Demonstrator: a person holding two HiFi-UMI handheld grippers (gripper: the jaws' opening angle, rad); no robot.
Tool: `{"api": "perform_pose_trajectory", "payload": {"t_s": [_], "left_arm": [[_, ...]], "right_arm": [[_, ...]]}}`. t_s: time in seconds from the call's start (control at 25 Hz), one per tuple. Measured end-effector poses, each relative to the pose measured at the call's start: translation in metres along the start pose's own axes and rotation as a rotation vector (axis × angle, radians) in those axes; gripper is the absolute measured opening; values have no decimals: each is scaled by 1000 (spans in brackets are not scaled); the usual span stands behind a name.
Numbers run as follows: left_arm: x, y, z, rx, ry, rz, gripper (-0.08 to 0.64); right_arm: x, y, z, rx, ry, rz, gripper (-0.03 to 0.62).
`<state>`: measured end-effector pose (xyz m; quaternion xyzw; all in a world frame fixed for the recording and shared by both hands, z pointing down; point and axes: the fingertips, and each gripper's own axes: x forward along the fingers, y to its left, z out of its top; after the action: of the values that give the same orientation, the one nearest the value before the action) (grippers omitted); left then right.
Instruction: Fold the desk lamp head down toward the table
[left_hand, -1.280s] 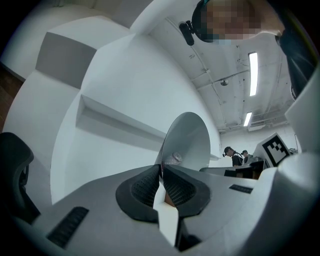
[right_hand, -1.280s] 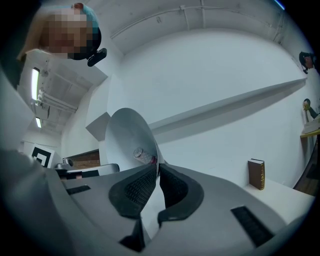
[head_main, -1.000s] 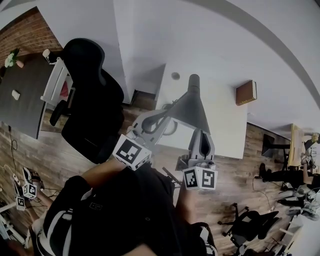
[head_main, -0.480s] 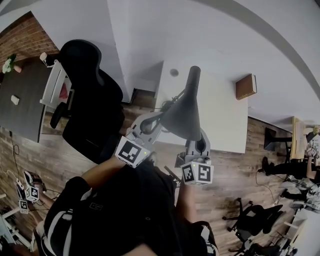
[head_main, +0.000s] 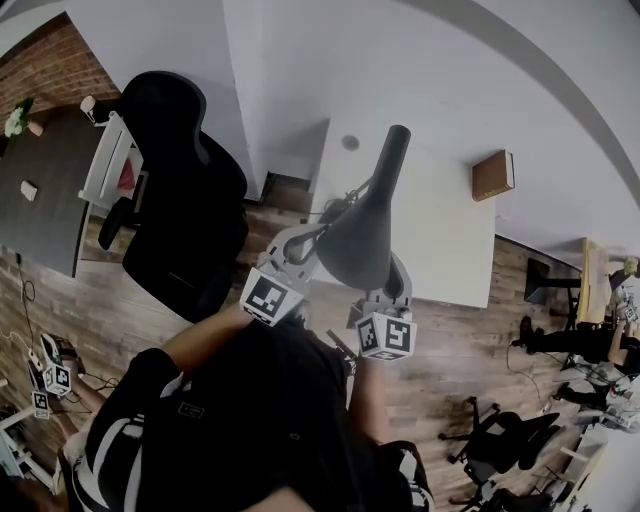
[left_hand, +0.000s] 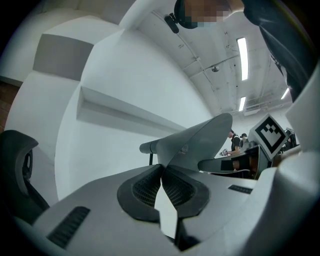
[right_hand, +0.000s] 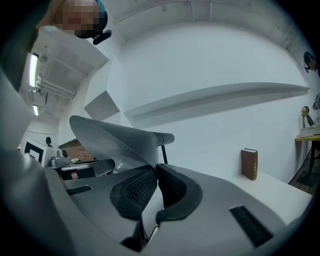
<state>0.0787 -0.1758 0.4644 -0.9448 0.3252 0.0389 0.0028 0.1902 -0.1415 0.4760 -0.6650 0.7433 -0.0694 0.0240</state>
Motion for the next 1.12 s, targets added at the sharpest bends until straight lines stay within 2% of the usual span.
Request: {"api": "perform_pose_trajectory", "payload": {"t_s": [0.36,0.84,1.12], "left_arm": [[10,7,-42,62,30,0,34],[13,10,-49,61,35,1,34],[15,8,-49,65,38,-7,34]], "right_arm": [[17,-10,-34,-47,52,-20,18],[23,-12,-43,-112,102,-13,21],[5,-5,-41,-226,202,40,113]]}}
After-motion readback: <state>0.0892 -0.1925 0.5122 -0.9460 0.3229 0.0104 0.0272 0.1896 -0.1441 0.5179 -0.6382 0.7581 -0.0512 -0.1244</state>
